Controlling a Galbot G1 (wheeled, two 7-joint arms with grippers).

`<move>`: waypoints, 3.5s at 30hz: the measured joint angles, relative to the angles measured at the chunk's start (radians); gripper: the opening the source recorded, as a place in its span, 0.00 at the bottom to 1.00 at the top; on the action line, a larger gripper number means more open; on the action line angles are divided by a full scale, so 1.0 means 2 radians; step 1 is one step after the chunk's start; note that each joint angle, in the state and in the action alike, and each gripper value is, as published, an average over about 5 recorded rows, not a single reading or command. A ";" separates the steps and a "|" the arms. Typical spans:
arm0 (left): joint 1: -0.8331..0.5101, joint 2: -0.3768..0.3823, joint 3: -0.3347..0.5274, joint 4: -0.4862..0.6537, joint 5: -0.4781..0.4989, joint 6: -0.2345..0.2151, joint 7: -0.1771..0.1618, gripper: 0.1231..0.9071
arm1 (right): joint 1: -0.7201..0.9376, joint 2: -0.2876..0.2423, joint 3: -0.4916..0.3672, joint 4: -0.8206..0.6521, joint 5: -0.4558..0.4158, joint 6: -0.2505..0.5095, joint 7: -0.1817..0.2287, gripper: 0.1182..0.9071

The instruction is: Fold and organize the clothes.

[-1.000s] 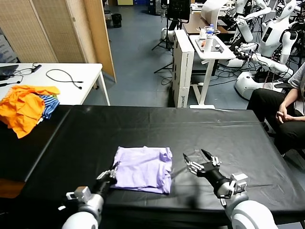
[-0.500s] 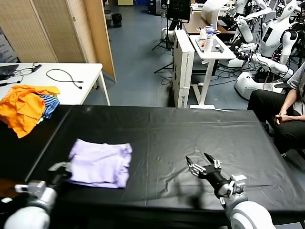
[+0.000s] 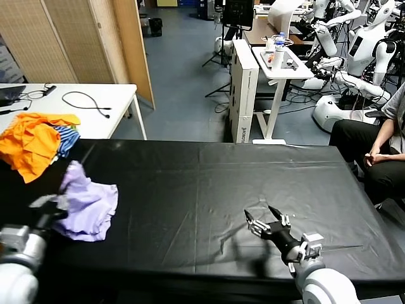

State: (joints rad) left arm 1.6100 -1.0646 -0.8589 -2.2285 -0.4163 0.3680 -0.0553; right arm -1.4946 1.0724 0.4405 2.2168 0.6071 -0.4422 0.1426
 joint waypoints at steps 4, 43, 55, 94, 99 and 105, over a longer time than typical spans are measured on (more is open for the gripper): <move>-0.013 -0.053 0.084 -0.012 0.008 0.009 -0.009 0.07 | -0.012 -0.001 0.012 0.007 0.000 0.003 -0.002 1.00; -0.050 -0.091 0.190 0.009 0.068 -0.018 0.022 1.00 | 0.144 0.008 -0.201 -0.069 0.155 -0.032 0.035 0.99; -0.042 -0.097 0.160 0.013 0.071 -0.019 0.014 1.00 | 0.152 0.009 -0.237 -0.090 0.151 -0.037 0.043 0.26; 0.005 -0.089 0.155 -0.008 0.010 -0.016 -0.023 1.00 | -0.036 -0.052 -0.031 0.049 0.032 -0.005 0.008 1.00; 0.038 -0.093 0.149 -0.024 0.016 -0.022 -0.023 1.00 | -0.096 -0.034 0.005 0.052 -0.019 0.063 -0.008 1.00; 0.076 -0.094 0.148 -0.037 0.016 -0.033 -0.028 1.00 | -0.146 -0.015 0.030 0.047 -0.074 0.131 -0.010 1.00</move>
State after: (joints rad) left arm 1.7621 -1.2518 -0.5637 -2.3016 -0.3852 0.3015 -0.1113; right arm -1.7867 1.0415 0.4996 2.3114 0.4587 -0.1794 0.1217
